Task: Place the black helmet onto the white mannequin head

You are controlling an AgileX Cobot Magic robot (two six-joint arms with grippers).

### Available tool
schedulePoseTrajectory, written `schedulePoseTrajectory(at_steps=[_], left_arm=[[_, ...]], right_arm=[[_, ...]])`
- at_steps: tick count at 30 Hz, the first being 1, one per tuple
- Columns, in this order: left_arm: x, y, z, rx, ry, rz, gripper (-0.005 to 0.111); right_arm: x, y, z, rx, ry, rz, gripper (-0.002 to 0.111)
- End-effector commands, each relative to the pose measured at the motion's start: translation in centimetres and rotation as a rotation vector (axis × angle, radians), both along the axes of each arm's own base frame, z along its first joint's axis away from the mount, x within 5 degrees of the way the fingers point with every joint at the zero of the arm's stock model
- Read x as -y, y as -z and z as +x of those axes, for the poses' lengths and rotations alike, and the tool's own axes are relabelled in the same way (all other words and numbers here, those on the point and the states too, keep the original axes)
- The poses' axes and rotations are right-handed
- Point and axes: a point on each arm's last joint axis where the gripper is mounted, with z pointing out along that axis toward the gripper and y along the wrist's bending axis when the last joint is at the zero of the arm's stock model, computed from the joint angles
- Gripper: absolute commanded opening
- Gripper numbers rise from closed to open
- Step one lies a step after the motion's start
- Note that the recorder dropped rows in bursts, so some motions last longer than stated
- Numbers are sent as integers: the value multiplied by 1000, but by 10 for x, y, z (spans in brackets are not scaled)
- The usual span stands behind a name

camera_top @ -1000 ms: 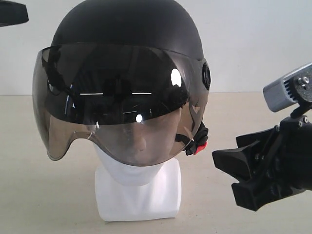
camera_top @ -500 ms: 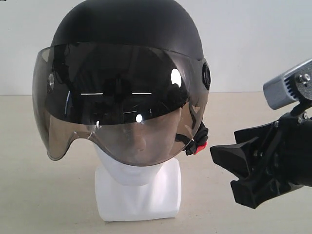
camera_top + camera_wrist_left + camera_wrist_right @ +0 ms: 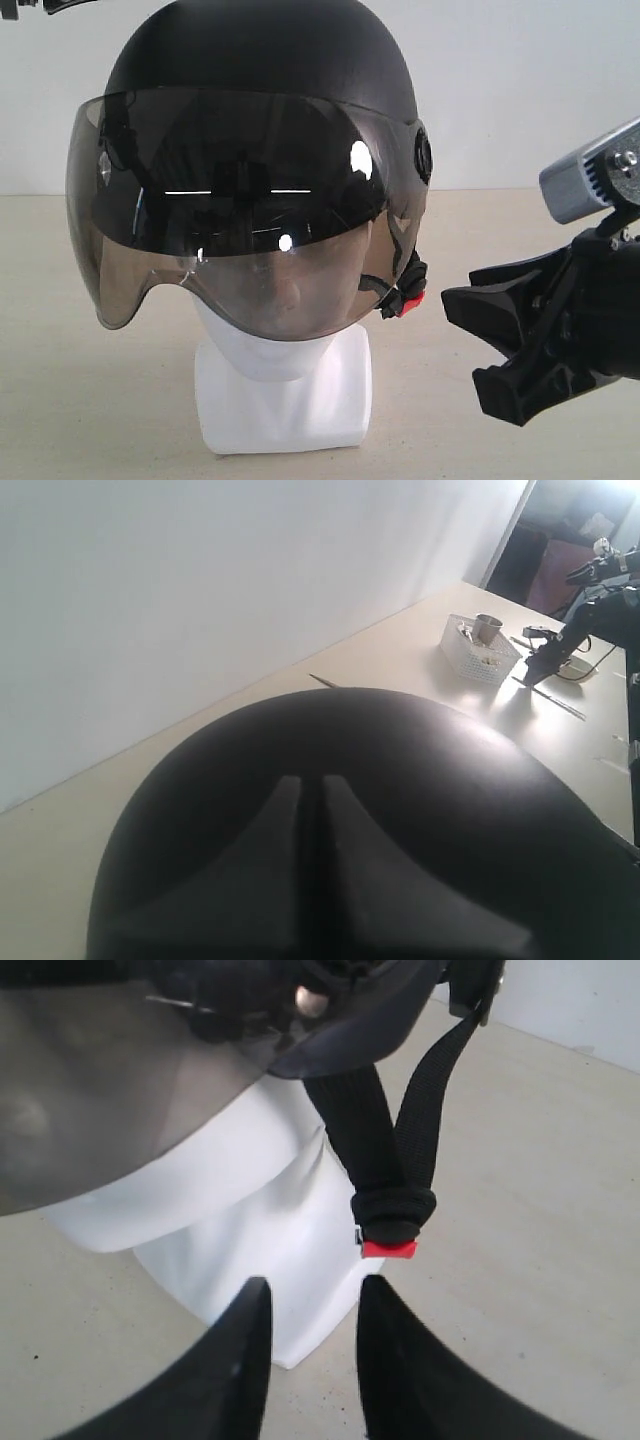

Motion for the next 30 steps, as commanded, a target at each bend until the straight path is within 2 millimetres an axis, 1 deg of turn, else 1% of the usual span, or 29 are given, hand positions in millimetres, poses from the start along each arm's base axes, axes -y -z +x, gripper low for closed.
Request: schedulePoseTrajectory(at_steps=[1,2,3,4,5,6,8,11,14,16,19,27,30], left_arm=[[1,-2,0,19,-5,3,4],[1,-2,0,19,-5,3,4],[1,-2,0,17,-5,2,4],[1,-2,0,17,-5,2,4],[1,-2,0,17,-5,2,4],[1,-2,0,17,-5,2,4],[1,-2,0,12,-4,0,4],[1,-2,0,11,-6,-1,4],[1,-2,0,5,-7,-4,4],[1,-2,0,3,-8,-5,4],[1,-2,0,-3,-10,-9,4],[1,-2,0,-4,-5,-9,4],[1,-2,0,-4,-5,-9,4]], right_arm=[[0,0,1,18,11,8,40],[0,0,1,26,5,-1,53],[0,-1,1,31,8,2,57],[1,-2,2,38,22,20,57],[1,-3,3,45,29,25,56],[0,-2,7,59,45,28,51],[-4,6,13,32,51,4,47],[-9,18,25,6,83,-11,47],[-12,22,29,-5,89,-24,47],[-18,17,29,14,68,-14,47],[-31,8,23,98,29,25,47],[-32,4,25,150,53,51,47],[-34,7,29,151,62,44,47]])
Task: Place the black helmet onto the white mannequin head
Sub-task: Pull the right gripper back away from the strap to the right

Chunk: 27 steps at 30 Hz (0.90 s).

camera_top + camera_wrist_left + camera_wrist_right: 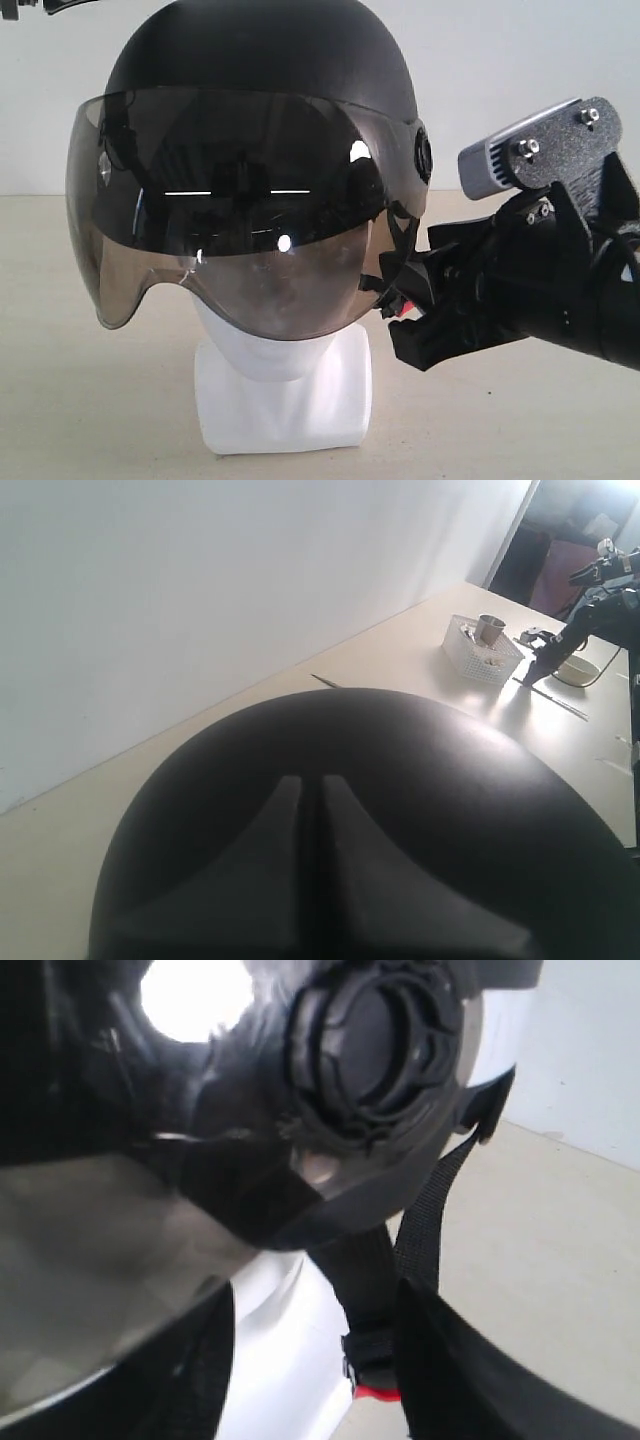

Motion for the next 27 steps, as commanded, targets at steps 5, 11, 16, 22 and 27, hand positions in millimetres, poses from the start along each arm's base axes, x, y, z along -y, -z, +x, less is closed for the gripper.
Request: schedulePoseTrajectory(at_steps=[5,11,16,22,27], left_arm=[[2,-2,0,-3,-1,-8,4],[2,-2,-1,-3,1,-8,4],[2,-2,-1,-4,5,-8,4],[3,-2,-2,-7,22,-9,4],[3,-2,-3,-18,25,-14,4]], right_arm=[[-7,11,11,6,25,-28,47],[-6,8,14,45,52,-12,13],[-6,6,16,71,61,-6,0],[-5,5,16,95,62,-19,0],[-2,5,19,99,77,-20,0]])
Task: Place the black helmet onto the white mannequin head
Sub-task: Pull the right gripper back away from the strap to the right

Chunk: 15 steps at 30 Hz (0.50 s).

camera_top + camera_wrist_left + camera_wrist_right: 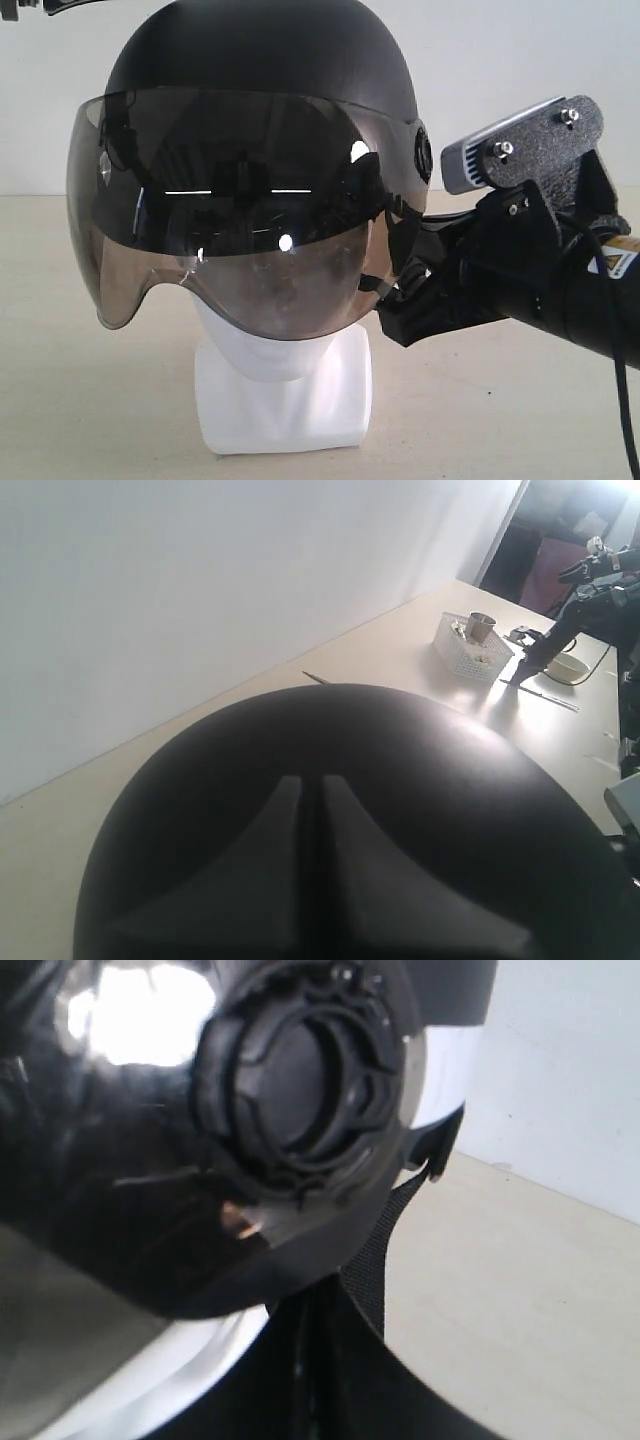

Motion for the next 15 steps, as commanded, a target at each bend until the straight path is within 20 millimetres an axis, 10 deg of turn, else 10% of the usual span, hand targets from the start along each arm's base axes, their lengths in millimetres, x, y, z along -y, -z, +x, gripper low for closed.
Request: schedulePoseTrajectory(at_steps=[1,9,15], left_arm=[[2,-2,-2,-10,12,-11,4],[2,-2,-2,-15,12,-13,4],[-19,-33,-25,120,-95,-5,4]], right_arm=[[6,-2,6,21,33,-4,0],[13,4,-3,-130,-29,-55,1],[25,-23,-23,-63,-59,7,41]])
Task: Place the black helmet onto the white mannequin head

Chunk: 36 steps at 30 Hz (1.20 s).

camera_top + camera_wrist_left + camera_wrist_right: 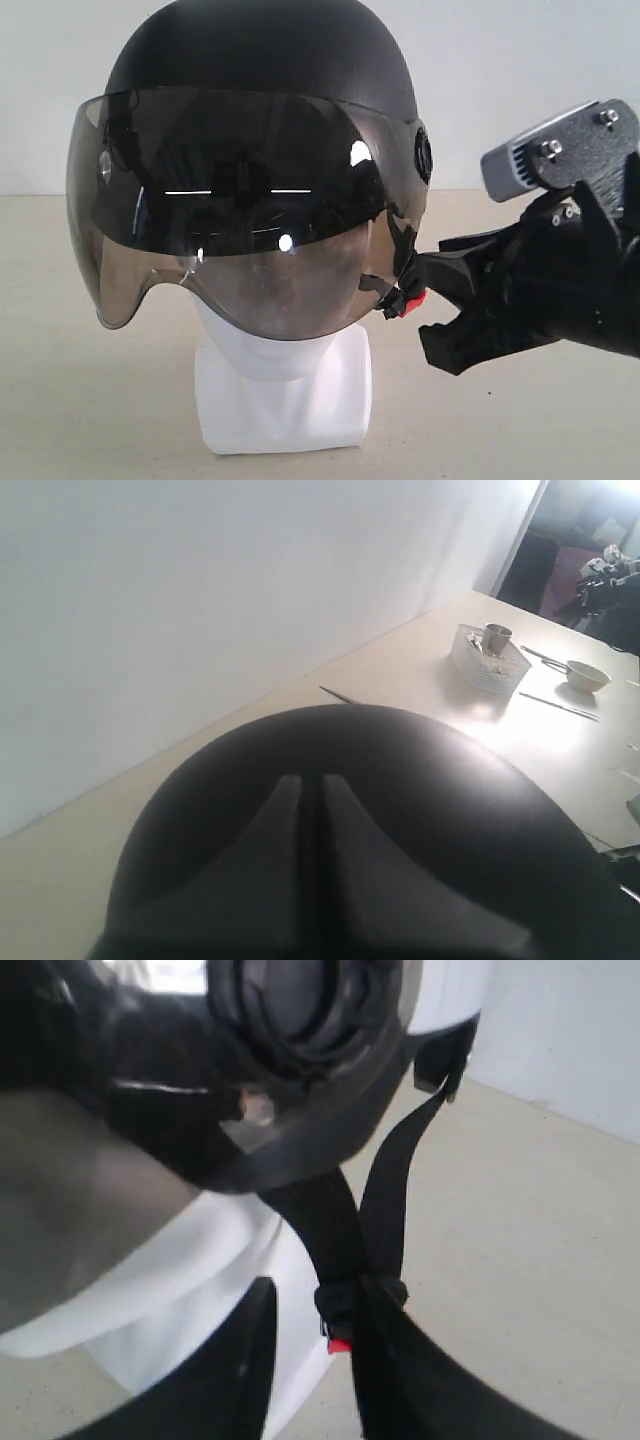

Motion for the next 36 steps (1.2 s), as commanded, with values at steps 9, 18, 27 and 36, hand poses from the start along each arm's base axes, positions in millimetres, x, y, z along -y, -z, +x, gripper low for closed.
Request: schedulePoseTrajectory(at_steps=[9,18,27,36], left_arm=[[-57,-55,-71,214,-273,5,4],[-62,-22,-87,120,-304,-3,4],[-64,-16,-81,126,-310,16,4],[-67,-11,-46,95,-124,-42,4]], right_arm=[[54,-33,-18,81,116,4,30],[67,-85,-41,178,94,36,0],[29,-172,-52,199,-384,140,0],[-2,-197,-7,56,-530,227,0]])
